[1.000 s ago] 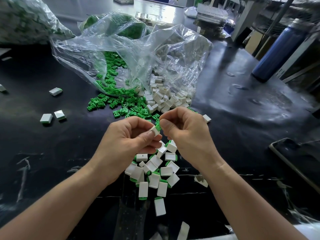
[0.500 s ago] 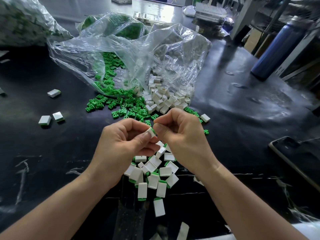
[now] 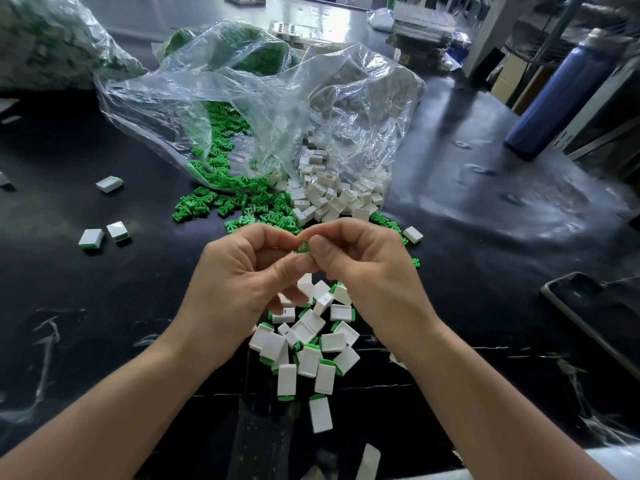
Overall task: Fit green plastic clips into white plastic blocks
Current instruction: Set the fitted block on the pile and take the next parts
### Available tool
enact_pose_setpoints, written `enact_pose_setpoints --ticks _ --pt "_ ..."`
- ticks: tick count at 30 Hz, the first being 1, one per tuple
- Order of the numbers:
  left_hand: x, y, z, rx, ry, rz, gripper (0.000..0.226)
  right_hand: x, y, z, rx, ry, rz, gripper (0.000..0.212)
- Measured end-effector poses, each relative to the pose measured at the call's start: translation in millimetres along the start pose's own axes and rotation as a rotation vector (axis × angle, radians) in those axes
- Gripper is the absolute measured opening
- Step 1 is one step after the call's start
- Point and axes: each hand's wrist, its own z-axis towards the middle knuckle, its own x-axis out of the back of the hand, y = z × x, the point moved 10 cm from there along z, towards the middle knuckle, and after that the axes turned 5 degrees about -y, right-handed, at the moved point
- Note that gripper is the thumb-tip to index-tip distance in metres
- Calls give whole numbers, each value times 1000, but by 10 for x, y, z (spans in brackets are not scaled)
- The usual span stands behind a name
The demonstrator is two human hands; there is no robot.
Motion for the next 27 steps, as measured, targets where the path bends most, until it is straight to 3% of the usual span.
enact_pose_setpoints --ticks 10,14,18,23,27 --pt "-67 -43 3 38 -92 -58 27 12 130 20 -115 -50 151 21" --pt "13 19 3 -37 -16 -15 21 -14 250 -6 -224 -86 239 3" --pt "32 116 6 -120 0 19 18 -33 355 -23 -330 -105 258 25" --pt "63 172 -15 -190 14 79 21 -332 368 -110 -449 -333 447 29" --pt "69 160 -11 -194 15 120 17 -376 288 -132 -414 -364 504 29"
